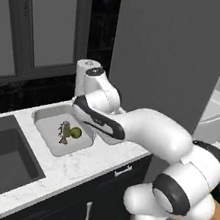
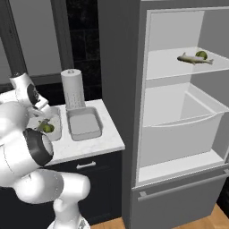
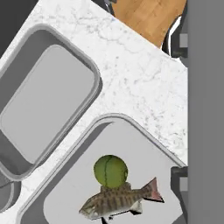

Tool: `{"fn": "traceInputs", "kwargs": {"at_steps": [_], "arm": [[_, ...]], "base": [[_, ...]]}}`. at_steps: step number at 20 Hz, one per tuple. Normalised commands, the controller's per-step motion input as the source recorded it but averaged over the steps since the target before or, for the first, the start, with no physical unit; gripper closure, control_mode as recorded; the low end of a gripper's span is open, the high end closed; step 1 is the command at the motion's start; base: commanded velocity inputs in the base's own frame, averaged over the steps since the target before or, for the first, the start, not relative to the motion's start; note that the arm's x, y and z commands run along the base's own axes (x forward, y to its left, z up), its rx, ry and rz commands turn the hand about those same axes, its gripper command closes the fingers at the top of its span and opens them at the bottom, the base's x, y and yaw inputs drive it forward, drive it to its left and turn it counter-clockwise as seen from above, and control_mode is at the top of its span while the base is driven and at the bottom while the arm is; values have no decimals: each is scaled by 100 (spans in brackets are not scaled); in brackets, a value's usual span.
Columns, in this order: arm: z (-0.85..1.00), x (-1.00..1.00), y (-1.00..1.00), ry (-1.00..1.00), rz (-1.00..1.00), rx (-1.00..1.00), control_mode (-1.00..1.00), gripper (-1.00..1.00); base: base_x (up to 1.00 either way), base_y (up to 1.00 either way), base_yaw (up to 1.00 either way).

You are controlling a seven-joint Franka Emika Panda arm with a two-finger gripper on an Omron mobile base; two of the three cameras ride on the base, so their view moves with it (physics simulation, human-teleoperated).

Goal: Place one lime and one fish in each tupperware on the nearby counter, to pack two identical lunches.

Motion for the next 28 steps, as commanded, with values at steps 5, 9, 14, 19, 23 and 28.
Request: {"fn": "traceInputs", "kwargs": {"at_steps": [5,9,14,19,23,28], "arm": [[0,0,0,0,0,0,100,-100],[0,0,0,0,0,0,100,-100],[0,0,0,0,0,0,100,-100],[0,0,0,0,0,0,100,-100],[0,0,0,0,0,0,100,-100],[0,0,0,0,0,0,100,-100]], "base": [[-100,-87,0],[-95,-100,0],[-13,-100,0],[28,-100,1],[49,-100,13],[11,-97,29]]}}
